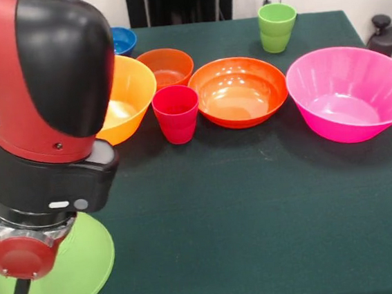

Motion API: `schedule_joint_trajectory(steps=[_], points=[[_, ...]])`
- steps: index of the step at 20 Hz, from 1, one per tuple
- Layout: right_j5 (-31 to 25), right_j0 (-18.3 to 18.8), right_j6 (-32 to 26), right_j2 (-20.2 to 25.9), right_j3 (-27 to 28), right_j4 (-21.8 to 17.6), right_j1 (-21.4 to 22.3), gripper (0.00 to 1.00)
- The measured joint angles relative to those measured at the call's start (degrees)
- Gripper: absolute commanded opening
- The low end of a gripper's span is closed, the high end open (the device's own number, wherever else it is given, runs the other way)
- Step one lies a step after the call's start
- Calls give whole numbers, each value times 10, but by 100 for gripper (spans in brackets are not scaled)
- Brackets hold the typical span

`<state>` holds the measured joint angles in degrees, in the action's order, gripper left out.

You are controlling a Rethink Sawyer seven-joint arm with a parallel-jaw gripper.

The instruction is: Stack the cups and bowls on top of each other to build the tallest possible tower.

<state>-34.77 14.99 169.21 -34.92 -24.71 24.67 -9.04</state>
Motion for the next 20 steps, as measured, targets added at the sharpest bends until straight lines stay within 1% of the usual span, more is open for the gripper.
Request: schedule_joint_trajectory(steps=[8, 12, 14, 20], points=[[0, -12, 0, 8, -7, 2, 14, 0], [-3, -18, 0, 23, -33, 2, 40, 0], [-8, -21, 0, 35, -58, 2, 63, 0], [-16, -24, 0, 45, -103, 4, 108, 0]])
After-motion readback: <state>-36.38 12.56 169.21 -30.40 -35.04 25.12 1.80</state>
